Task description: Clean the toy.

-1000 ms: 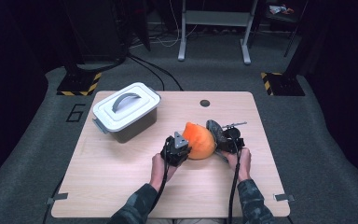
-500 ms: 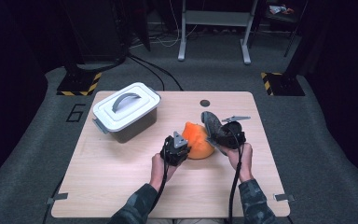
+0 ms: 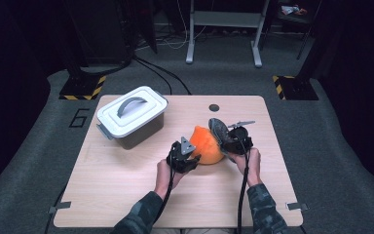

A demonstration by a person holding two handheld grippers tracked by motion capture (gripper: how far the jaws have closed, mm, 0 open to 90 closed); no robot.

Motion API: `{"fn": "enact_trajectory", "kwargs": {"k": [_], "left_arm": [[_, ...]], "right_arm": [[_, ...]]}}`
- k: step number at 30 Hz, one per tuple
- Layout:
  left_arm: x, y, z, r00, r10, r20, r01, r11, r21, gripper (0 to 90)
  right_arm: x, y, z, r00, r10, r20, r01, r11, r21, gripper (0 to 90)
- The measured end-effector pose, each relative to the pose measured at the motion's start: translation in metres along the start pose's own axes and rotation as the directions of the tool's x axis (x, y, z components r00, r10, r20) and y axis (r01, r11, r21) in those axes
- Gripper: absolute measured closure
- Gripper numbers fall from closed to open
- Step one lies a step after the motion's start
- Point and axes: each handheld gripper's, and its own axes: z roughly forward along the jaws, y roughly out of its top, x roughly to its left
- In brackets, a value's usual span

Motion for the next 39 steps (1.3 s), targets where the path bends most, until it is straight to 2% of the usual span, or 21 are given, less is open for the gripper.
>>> {"fn": "enact_trajectory", "kwargs": {"k": [3,6,8,10,11,13,16,21,22,24,25,28,30,34,36,39], "left_arm": [[0.001,0.000,0.001,0.9993,0.013,-0.035,-0.013,0.9998,0.013,51.0],[0.003,0.000,0.005,0.9984,0.022,-0.052,-0.021,0.9996,0.017,51.2],[0.003,0.001,0.007,0.9978,0.036,-0.056,-0.035,0.9992,0.018,56.9],[0.001,0.001,0.008,0.9975,0.052,-0.047,-0.051,0.9985,0.020,68.3],[0.000,0.001,0.009,0.9977,0.053,-0.043,-0.052,0.9984,0.021,74.9],[-0.003,0.001,0.010,0.9979,0.051,-0.040,-0.050,0.9986,0.018,81.0],[-0.003,0.002,0.009,0.9983,0.048,-0.034,-0.047,0.9987,0.017,84.2],[-0.002,0.005,0.003,0.9997,0.024,-0.011,-0.024,0.9996,0.014,85.5],[-0.002,0.005,0.002,0.9999,0.015,-0.008,-0.015,0.9998,0.009,85.6],[-0.003,0.005,0.000,0.9999,0.014,0.002,-0.014,0.9998,0.011,85.7],[-0.004,0.006,-0.001,0.9999,0.010,0.006,-0.010,0.9999,0.004,85.8],[-0.006,0.007,-0.004,0.9998,-0.001,0.021,0.001,1.0000,-0.006,85.8],[-0.008,0.008,-0.004,0.9997,0.009,0.023,-0.009,0.9999,-0.007,85.7],[-0.010,0.008,-0.004,0.9995,0.008,0.029,-0.008,0.9999,-0.010,85.7],[-0.009,0.009,-0.003,0.9995,0.015,0.028,-0.015,0.9999,-0.005,85.5],[-0.008,0.007,-0.002,0.9995,0.004,0.033,-0.004,1.0000,-0.006,85.4]], "right_arm": [[-0.001,0.001,0.001,1.0000,0.006,0.003,-0.006,1.000,0.003,69.8],[-0.003,0.003,0.003,1.0000,0.000,-0.005,0.000,1.000,0.002,69.7],[-0.004,0.004,0.003,1.0000,-0.002,-0.004,0.002,1.000,0.007,69.7],[-0.003,0.004,0.004,1.0000,0.008,-0.001,-0.008,1.000,0.011,69.7],[-0.004,0.004,0.004,1.0000,0.008,-0.001,-0.008,1.000,0.007,69.7],[-0.006,0.004,0.004,1.0000,0.007,-0.005,-0.007,1.000,0.000,69.7],[-0.009,0.002,0.001,0.9991,0.040,-0.015,-0.040,0.999,-0.016,69.6],[-0.009,0.003,-0.006,0.9989,0.042,-0.019,-0.043,0.998,-0.045,69.6],[-0.010,0.004,-0.008,0.9994,0.031,-0.018,-0.032,0.998,-0.052,69.6],[-0.007,0.006,-0.013,0.9988,0.038,-0.029,-0.040,0.997,-0.069,69.6],[-0.008,0.007,-0.017,0.9992,0.011,-0.038,-0.014,0.996,-0.083,69.6],[0.001,0.014,-0.027,0.9979,-0.009,-0.063,0.002,0.993,-0.117,69.6],[0.008,0.017,-0.033,0.9964,-0.007,-0.085,-0.004,0.991,-0.132,69.6],[0.020,0.025,-0.035,0.9921,-0.030,-0.122,0.011,0.987,-0.158,69.8],[0.025,0.026,-0.030,0.9927,-0.046,-0.111,0.030,0.989,-0.142,69.8],[0.028,0.026,-0.021,0.9939,-0.071,-0.084,0.060,0.990,-0.130,69.8]]}}
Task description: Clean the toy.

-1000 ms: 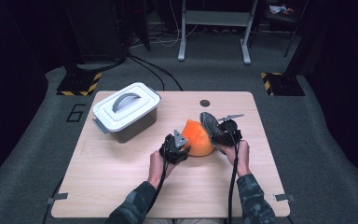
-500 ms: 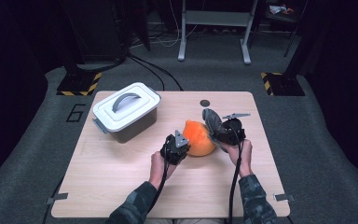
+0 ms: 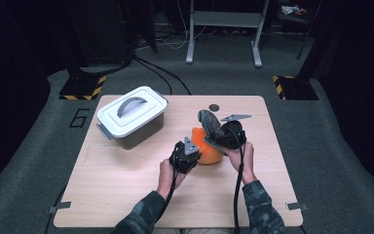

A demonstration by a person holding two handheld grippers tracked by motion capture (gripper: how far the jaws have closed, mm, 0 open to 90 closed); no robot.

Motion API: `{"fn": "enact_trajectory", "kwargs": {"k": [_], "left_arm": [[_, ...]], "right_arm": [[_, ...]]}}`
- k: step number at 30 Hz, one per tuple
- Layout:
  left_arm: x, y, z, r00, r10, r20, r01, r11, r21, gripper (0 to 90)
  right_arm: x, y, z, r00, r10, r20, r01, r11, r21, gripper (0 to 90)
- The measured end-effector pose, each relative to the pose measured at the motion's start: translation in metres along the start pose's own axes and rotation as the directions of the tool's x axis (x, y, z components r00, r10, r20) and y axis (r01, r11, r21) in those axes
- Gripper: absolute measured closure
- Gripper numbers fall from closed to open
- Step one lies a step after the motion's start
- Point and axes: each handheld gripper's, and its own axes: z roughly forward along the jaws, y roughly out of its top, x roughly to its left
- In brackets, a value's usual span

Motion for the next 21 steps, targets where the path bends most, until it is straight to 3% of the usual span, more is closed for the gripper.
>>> {"fn": "enact_trajectory", "kwargs": {"k": [3,5,6,8,10,13,21], "left_arm": [[0.002,-0.001,0.001,1.0000,-0.007,0.000,0.007,1.0000,0.003,85.2],[0.002,-0.002,0.001,0.9999,-0.010,-0.002,0.010,0.9999,-0.001,85.0],[0.002,-0.003,0.001,1.0000,-0.009,-0.003,0.009,1.0000,0.004,84.9],[0.002,-0.004,0.002,0.9999,-0.013,-0.003,0.013,0.9999,0.000,84.8],[0.003,-0.004,0.002,0.9999,-0.013,0.001,0.013,0.9999,0.001,84.4],[0.002,-0.004,0.003,0.9999,-0.015,0.001,0.015,0.9999,-0.002,84.3],[0.003,-0.005,0.003,0.9999,-0.013,0.003,0.013,0.9999,0.008,84.2]], "right_arm": [[0.000,-0.001,0.003,0.9998,-0.012,0.018,0.012,1.000,0.012,69.8],[0.001,-0.002,0.004,0.9994,0.009,0.033,-0.010,1.000,0.021,69.8],[-0.002,-0.004,0.004,0.9993,-0.014,0.036,0.013,1.000,0.021,69.8],[-0.003,-0.005,0.004,0.9990,0.012,0.043,-0.013,0.999,0.030,69.8],[-0.008,-0.009,0.006,0.9973,0.005,0.073,-0.008,0.999,0.039,69.8],[-0.015,-0.014,0.008,0.9966,0.047,0.068,-0.050,0.998,0.041,69.8],[-0.030,-0.028,0.013,0.9916,0.085,0.098,-0.092,0.994,0.066,69.8]]}}
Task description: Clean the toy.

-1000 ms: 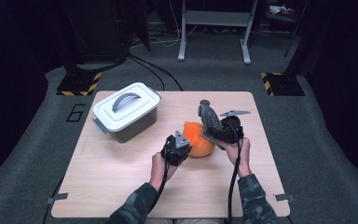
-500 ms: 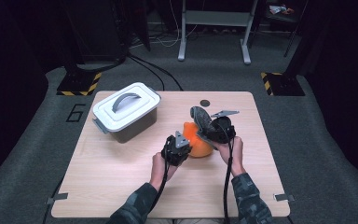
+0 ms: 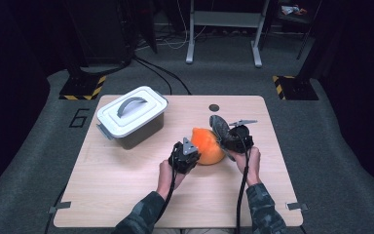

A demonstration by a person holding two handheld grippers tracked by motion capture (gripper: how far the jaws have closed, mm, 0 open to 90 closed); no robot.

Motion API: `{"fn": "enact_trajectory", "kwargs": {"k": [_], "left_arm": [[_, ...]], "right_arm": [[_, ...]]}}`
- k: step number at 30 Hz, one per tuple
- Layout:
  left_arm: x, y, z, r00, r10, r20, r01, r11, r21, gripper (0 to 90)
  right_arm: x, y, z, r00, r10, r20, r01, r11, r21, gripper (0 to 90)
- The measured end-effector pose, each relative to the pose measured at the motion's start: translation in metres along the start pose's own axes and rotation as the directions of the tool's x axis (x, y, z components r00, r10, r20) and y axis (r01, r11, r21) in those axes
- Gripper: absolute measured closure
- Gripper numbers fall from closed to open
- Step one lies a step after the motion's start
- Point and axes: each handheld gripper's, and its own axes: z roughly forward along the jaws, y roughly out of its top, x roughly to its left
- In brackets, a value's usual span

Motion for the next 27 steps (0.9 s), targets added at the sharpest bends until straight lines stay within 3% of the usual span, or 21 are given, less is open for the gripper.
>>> {"fn": "enact_trajectory", "kwargs": {"k": [7,11,16,18,19,21,25,27], "left_arm": [[0.001,0.000,0.001,1.0000,-0.006,0.001,0.006,1.0000,0.000,84.3],[0.002,-0.001,0.000,1.0000,-0.004,-0.003,0.004,1.0000,-0.002,84.2],[0.002,-0.001,0.000,1.0000,-0.002,-0.004,0.002,1.0000,-0.004,84.1],[0.001,-0.001,-0.001,1.0000,-0.003,-0.006,0.003,1.0000,-0.007,84.1],[0.001,-0.001,-0.001,1.0000,-0.003,-0.006,0.003,1.0000,-0.007,84.1],[0.001,-0.001,-0.001,1.0000,-0.004,-0.003,0.004,0.9999,-0.009,84.1],[-0.001,0.000,0.000,1.0000,0.003,-0.002,-0.003,0.9999,-0.014,84.0],[-0.002,0.000,0.000,1.0000,0.007,-0.005,-0.007,0.9999,-0.014,84.0]], "right_arm": [[-0.016,-0.015,0.011,0.9985,0.052,0.014,-0.053,0.998,0.047,69.9],[-0.023,-0.025,0.022,0.9963,0.082,0.025,-0.084,0.991,0.100,69.8],[-0.028,-0.032,0.030,0.9959,0.088,0.023,-0.090,0.988,0.126,69.8],[-0.028,-0.029,0.025,0.9959,0.086,0.029,-0.089,0.990,0.113,69.8],[-0.027,-0.026,0.019,0.9945,0.101,0.028,-0.103,0.990,0.093,69.8],[-0.026,-0.020,0.007,0.9961,0.086,0.021,-0.087,0.995,0.044,69.8],[-0.017,-0.003,-0.016,0.9984,0.050,-0.028,-0.051,0.998,-0.027,69.8],[-0.006,0.007,-0.026,0.9973,0.037,-0.064,-0.040,0.997,-0.062,69.8]]}}
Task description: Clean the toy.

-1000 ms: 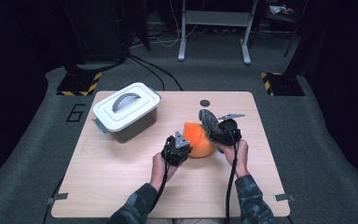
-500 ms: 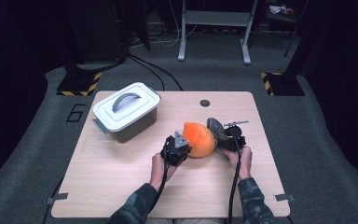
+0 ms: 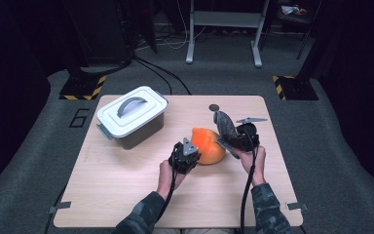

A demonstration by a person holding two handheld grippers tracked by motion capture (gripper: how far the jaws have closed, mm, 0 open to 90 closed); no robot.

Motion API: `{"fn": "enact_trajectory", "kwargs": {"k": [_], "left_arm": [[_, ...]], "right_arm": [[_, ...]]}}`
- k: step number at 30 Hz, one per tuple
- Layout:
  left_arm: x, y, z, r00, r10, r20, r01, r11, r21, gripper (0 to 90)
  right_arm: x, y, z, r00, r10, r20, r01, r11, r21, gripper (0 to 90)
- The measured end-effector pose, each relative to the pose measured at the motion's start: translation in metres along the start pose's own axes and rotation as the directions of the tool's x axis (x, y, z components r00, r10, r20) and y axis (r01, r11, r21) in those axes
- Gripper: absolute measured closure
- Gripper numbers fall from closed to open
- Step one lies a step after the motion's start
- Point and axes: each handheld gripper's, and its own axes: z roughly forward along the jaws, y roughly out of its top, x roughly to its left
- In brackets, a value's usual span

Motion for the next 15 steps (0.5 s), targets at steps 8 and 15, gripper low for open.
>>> {"fn": "enact_trajectory", "kwargs": {"k": [8,15], "left_arm": [[-0.001,0.001,0.000,1.0000,0.003,0.004,-0.003,1.0000,0.001,83.8],[0.000,0.000,0.000,1.0000,-0.005,0.007,0.004,1.0000,0.001,83.5]], "right_arm": [[0.034,0.016,0.005,0.9941,-0.094,-0.055,0.093,0.996,-0.018,69.7],[0.024,0.006,0.016,0.9958,-0.091,0.001,0.091,0.996,0.023,69.7]]}}
